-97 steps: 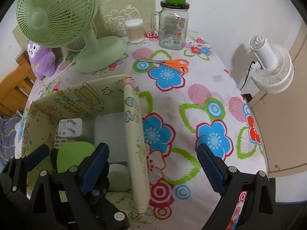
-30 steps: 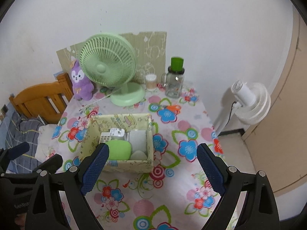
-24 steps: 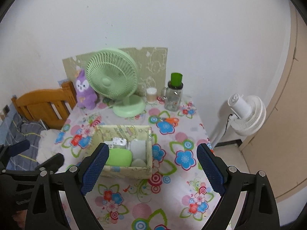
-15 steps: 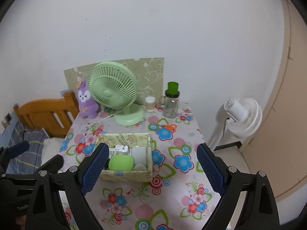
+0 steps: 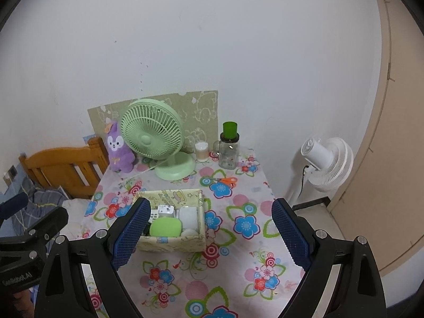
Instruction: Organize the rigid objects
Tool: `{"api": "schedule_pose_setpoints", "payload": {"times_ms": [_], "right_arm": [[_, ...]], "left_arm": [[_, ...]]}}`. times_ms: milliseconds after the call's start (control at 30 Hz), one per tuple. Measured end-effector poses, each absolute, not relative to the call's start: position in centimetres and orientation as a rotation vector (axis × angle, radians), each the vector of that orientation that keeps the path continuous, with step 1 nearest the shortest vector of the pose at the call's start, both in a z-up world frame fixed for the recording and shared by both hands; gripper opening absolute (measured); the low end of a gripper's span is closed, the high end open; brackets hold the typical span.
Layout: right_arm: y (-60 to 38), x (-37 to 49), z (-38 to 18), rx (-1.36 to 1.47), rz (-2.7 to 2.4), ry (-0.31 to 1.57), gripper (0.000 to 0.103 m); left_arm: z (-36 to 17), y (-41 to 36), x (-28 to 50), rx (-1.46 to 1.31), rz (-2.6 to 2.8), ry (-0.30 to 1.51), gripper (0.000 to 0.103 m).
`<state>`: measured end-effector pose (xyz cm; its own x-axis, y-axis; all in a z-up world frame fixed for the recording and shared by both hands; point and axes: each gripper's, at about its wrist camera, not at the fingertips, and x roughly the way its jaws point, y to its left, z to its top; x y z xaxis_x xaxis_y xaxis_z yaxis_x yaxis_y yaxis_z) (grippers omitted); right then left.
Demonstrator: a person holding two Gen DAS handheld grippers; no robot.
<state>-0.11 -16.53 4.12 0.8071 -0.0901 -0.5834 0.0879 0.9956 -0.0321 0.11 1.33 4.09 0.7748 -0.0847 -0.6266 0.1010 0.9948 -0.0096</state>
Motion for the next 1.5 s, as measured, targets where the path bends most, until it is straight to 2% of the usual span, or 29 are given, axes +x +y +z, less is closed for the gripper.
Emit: {"api": "schedule_pose_setpoints", "payload": {"times_ms": [1500], "right_arm": [[-16.2, -2.2, 5.1, -0.031, -0.074, 0.605, 0.094]], "left_arm": [[4.7, 1.4, -2.0, -0.019, -0.084, 0.667, 0.103]]}}
